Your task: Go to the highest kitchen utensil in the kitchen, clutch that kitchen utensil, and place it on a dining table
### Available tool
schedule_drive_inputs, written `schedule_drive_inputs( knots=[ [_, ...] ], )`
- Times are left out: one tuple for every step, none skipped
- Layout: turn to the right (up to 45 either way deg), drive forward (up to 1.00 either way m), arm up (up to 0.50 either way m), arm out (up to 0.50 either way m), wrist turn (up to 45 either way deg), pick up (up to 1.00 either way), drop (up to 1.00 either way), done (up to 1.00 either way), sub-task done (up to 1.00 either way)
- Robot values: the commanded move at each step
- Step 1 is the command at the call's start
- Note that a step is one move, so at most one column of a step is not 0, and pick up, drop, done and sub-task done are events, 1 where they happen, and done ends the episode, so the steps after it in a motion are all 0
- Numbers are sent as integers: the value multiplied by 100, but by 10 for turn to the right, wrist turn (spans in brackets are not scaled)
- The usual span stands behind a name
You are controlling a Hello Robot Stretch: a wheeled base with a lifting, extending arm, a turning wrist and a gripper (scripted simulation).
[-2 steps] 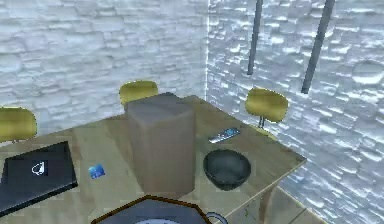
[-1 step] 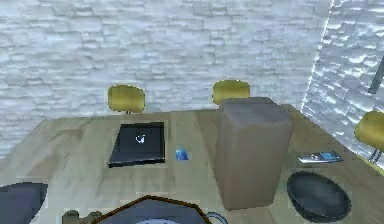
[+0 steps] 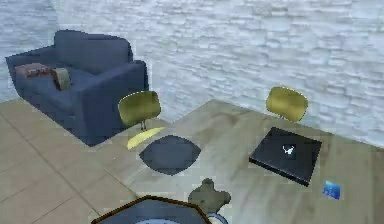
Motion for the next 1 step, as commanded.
schedule_drive_inputs(
  knots=[
    [-450, 0, 0, 0, 0, 0, 0, 0, 0]
  ],
)
